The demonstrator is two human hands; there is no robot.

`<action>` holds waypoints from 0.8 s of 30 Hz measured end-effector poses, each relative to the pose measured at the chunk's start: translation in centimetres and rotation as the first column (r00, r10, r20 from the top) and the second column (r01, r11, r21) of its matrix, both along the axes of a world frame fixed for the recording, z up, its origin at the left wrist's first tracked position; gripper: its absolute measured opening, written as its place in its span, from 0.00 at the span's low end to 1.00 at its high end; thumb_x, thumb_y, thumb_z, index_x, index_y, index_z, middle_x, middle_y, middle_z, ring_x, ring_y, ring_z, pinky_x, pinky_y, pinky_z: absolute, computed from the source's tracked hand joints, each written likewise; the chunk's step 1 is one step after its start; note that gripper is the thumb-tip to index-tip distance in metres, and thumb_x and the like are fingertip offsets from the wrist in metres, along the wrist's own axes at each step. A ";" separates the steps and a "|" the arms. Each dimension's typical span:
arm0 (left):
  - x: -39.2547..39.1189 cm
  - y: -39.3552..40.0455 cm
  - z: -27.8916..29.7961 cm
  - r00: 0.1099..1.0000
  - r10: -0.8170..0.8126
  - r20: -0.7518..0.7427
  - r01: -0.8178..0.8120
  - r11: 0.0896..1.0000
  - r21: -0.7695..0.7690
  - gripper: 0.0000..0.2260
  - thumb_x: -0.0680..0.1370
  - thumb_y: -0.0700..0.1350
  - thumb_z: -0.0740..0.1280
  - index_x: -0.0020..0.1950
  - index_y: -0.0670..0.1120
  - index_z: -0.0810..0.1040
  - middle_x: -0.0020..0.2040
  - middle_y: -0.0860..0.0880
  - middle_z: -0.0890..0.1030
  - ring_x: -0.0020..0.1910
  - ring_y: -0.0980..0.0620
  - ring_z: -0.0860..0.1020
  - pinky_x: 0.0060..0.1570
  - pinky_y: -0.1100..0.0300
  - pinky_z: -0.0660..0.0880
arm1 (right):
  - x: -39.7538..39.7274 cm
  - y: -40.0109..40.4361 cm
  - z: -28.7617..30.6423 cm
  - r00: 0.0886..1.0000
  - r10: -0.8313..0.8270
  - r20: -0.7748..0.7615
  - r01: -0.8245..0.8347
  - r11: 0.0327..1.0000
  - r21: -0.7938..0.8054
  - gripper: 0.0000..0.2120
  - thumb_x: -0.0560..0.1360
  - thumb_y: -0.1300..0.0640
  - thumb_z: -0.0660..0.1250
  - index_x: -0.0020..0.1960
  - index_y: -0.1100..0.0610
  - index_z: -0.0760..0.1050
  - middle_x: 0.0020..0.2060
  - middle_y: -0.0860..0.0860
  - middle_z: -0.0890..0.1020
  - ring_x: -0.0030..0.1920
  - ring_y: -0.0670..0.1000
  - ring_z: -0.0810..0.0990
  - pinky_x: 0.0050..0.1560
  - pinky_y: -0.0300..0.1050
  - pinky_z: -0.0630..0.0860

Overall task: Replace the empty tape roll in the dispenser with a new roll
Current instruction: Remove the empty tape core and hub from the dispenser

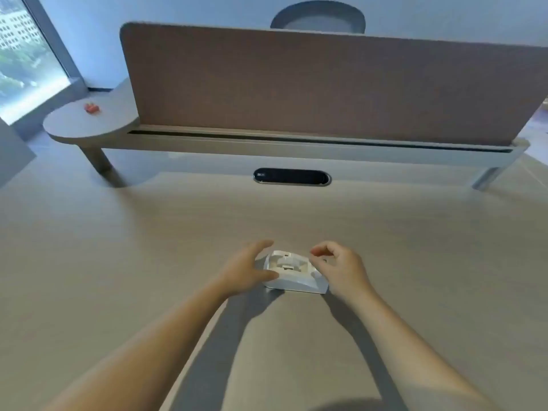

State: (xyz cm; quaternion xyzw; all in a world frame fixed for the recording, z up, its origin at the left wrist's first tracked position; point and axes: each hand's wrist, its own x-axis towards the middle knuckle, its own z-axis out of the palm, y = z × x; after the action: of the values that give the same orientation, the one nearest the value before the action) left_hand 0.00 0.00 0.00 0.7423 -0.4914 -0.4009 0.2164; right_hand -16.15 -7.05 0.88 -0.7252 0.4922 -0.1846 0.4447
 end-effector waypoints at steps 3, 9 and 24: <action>-0.1 -0.6 -1.3 0.999 0.005 -0.046 -0.006 1.000 -0.004 0.31 0.70 0.41 0.68 0.70 0.47 0.59 0.72 0.45 0.63 0.70 0.46 0.63 0.68 0.54 0.59 | 0.8 -0.2 -1.3 0.989 0.079 -0.129 -0.092 0.991 -0.098 0.09 0.71 0.57 0.64 0.50 0.58 0.77 0.50 0.53 0.80 0.52 0.52 0.72 0.49 0.44 0.66; 0.5 -0.9 -2.9 0.979 0.101 -0.175 -0.104 0.995 -0.008 0.29 0.68 0.36 0.70 0.67 0.44 0.64 0.65 0.43 0.71 0.61 0.45 0.73 0.62 0.54 0.69 | 1.7 -0.4 -2.9 0.974 0.127 -0.186 -0.156 0.976 -0.154 0.09 0.70 0.56 0.64 0.50 0.55 0.76 0.48 0.51 0.81 0.53 0.52 0.69 0.48 0.43 0.57; 1.4 -1.2 -3.3 0.987 0.082 -0.139 -0.091 0.994 -0.056 0.23 0.64 0.38 0.73 0.58 0.47 0.74 0.56 0.47 0.80 0.54 0.47 0.78 0.59 0.49 0.74 | 2.5 -0.3 -3.8 0.990 0.113 -0.087 -0.130 0.966 -0.224 0.06 0.70 0.62 0.64 0.45 0.61 0.77 0.32 0.38 0.71 0.45 0.50 0.69 0.49 0.46 0.65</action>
State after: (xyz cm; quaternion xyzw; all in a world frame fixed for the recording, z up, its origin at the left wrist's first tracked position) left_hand 1.40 -1.23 -3.26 0.7266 -0.4548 -0.4257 0.2897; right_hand -13.67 -7.30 -2.96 -0.8068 0.4383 -0.1856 0.3501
